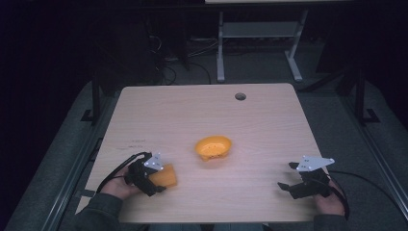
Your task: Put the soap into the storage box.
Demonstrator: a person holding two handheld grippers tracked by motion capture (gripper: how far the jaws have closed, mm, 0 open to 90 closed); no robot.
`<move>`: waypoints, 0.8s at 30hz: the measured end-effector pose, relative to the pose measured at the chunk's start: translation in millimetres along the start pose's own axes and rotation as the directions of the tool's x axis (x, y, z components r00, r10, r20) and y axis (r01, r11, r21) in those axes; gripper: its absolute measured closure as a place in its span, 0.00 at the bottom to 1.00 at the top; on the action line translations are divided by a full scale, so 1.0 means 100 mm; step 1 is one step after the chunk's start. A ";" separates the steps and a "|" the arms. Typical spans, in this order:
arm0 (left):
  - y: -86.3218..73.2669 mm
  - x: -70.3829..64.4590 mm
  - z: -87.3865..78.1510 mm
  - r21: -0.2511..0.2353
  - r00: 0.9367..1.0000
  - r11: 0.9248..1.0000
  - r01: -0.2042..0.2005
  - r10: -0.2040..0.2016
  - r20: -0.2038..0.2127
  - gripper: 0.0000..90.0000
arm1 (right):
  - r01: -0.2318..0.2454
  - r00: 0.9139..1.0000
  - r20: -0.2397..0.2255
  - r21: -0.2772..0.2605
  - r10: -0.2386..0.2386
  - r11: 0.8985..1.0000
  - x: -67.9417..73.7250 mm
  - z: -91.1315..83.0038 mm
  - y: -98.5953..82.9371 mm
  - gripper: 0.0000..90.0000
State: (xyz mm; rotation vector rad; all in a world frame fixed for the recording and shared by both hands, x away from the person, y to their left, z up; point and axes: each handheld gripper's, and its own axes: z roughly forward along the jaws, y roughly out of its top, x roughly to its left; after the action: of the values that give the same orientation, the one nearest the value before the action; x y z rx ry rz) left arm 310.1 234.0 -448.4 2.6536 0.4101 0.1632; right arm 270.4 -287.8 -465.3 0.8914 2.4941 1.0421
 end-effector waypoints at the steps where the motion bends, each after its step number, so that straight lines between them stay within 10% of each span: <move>1: 0.00 0.00 0.00 0.000 1.000 1.000 0.000 0.000 0.001 0.22 | 0.000 1.000 0.000 0.000 0.000 1.000 0.00 0.00 0.00 0.15; 24: 0.03 -0.04 -0.02 -0.003 1.000 1.000 -0.007 0.007 -0.005 0.23 | 0.000 1.000 0.005 -0.005 0.000 1.000 0.00 -0.01 0.00 0.15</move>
State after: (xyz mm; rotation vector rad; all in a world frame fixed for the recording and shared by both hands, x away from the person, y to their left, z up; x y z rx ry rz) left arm 306.6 231.1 -445.9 2.6524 0.4024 0.1722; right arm 270.1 -288.6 -464.2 0.8910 2.4864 1.0444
